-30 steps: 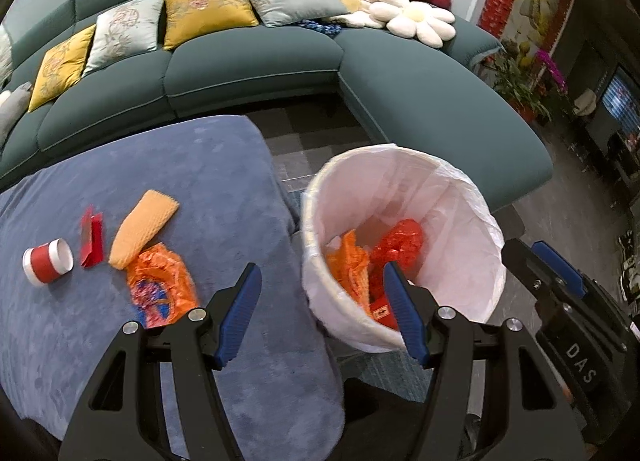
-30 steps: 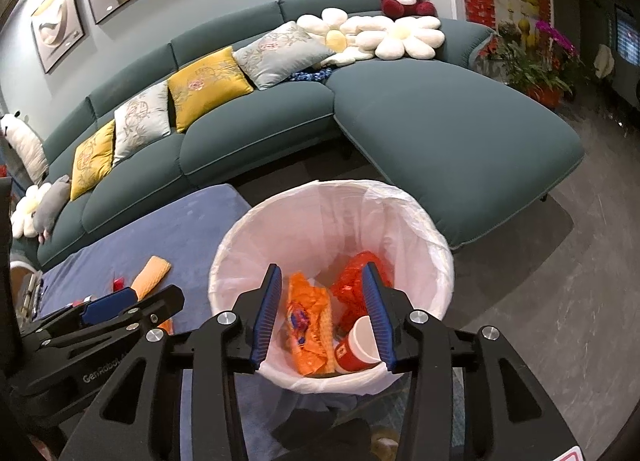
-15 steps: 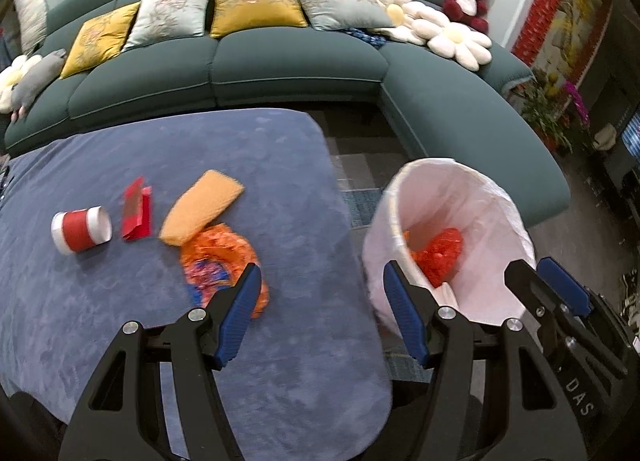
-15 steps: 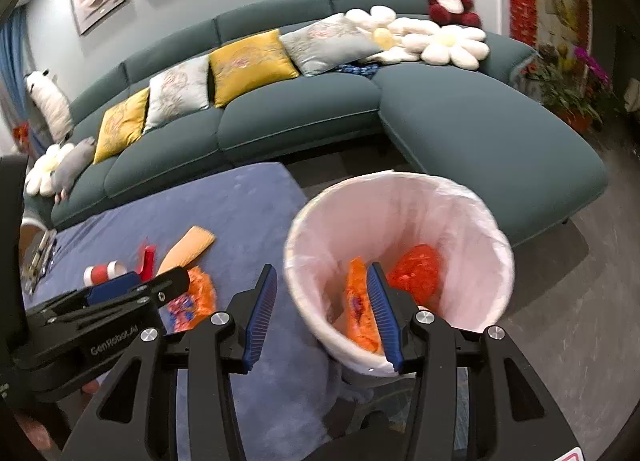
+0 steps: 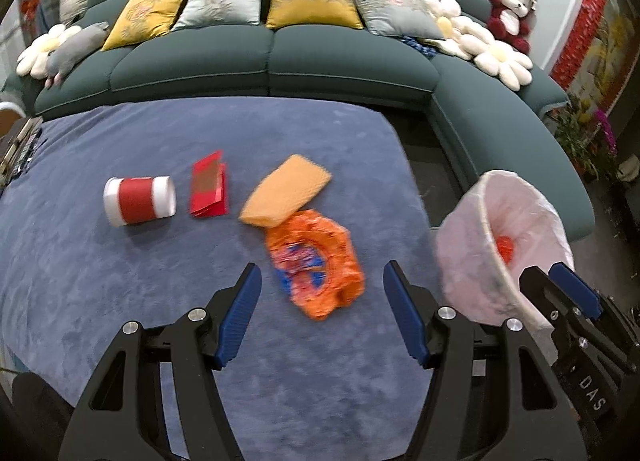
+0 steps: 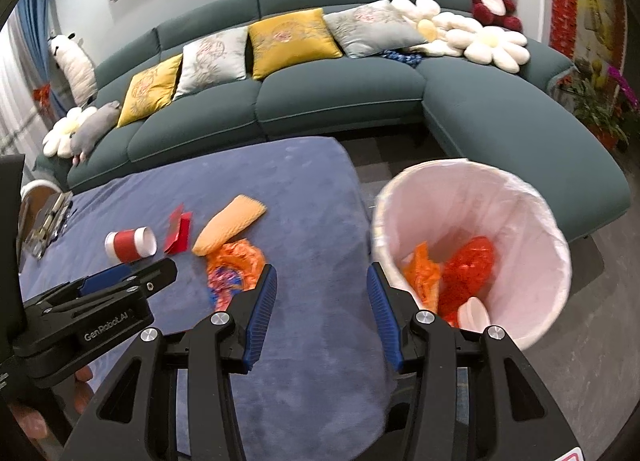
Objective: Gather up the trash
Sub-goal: 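Move both open tools back to the remaining trash on the table, then grasp the second orange mesh sleeve with the left tool while the right tool grasps the orange snack bag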
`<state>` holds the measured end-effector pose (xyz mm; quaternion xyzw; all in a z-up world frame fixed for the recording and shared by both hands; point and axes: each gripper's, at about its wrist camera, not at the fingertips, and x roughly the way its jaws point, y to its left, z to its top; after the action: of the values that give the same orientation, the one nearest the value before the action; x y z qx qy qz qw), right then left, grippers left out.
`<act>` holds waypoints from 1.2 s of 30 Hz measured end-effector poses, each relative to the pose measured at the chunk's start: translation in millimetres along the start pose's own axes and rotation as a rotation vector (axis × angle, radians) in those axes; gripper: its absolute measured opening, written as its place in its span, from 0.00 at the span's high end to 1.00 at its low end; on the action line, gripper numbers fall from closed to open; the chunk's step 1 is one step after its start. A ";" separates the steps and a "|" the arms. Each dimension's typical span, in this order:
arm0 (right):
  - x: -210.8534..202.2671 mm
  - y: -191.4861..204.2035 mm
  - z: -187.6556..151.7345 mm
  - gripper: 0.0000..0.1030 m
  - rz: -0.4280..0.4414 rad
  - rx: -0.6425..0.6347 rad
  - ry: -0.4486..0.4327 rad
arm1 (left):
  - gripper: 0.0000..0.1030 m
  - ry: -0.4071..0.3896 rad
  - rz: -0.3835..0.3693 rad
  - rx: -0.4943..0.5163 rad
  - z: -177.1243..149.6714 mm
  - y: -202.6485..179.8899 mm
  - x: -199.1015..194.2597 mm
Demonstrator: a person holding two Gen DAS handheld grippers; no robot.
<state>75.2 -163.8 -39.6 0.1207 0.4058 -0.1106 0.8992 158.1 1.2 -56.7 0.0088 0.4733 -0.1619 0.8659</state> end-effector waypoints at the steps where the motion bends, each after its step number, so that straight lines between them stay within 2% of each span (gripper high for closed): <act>1: 3.3 5.6 -0.6 0.55 0.005 -0.003 0.007 | 0.41 0.002 0.006 -0.001 -0.4 5.7 0.4; 10: 31.8 49.2 -8.6 0.55 0.030 -0.057 0.066 | 0.41 0.023 0.035 -0.056 -3.7 53.4 9.7; 21: 78.7 75.7 -15.4 0.55 0.032 -0.077 0.155 | 0.41 0.078 0.041 -0.078 -1.1 86.0 39.5; 26: 101.8 83.0 -14.7 0.55 0.035 -0.082 0.185 | 0.41 0.100 0.036 -0.071 6.8 90.7 57.4; 30: 121.6 84.9 -12.9 0.55 0.036 -0.075 0.210 | 0.34 0.112 0.029 -0.064 15.1 89.8 72.9; 36: 149.5 78.5 -14.2 0.55 0.035 -0.050 0.249 | 0.33 0.135 0.020 -0.035 28.5 80.9 99.8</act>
<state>185.1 -100.2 -151.8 0.1180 0.5148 -0.0688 0.8464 254.6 45.9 -134.1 0.0096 0.5333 -0.1440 0.8335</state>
